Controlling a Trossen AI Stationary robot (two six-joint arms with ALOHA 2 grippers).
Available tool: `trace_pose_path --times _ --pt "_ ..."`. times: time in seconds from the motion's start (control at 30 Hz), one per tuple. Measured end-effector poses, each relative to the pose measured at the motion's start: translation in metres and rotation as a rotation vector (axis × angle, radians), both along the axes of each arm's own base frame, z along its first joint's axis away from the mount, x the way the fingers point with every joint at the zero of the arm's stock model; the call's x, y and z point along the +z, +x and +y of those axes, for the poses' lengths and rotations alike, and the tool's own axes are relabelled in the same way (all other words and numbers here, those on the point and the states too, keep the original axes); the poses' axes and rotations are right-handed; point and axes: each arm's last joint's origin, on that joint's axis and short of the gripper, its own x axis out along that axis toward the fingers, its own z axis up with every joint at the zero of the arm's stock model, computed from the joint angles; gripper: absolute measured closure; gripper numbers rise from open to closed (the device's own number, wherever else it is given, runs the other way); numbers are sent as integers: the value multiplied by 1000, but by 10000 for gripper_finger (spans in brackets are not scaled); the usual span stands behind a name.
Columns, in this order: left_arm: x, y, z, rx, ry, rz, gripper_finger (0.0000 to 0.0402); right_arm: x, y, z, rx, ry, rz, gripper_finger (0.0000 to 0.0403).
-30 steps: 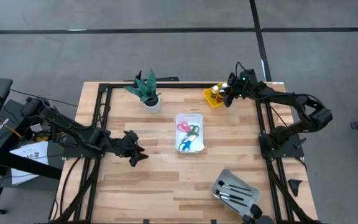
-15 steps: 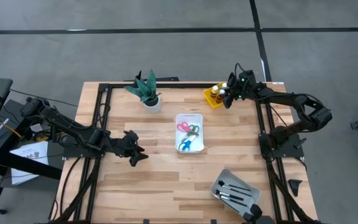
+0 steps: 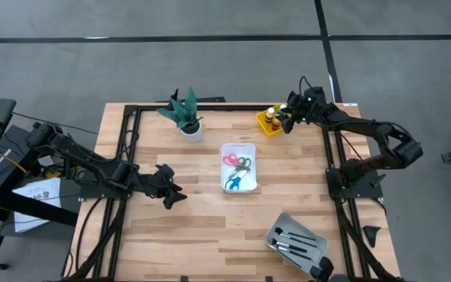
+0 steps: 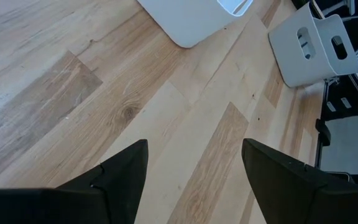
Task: Pick & Place Paint Supplies
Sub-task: Return to Home Position
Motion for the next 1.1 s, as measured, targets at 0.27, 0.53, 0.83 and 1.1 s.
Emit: trace_pose_path --times 0.27,0.53,0.83,1.1 --pt "0 0 0 0 0 0 147 14 -5 3 -28 -20 -48 187" --pt "0 0 0 0 1 0 147 25 -15 12 4 5 -63 190" --pt "0 0 0 -1 3 0 147 29 -19 36 209 123 -77 309" --pt "0 0 0 -21 27 0 147 27 -24 52 373 219 -84 394"
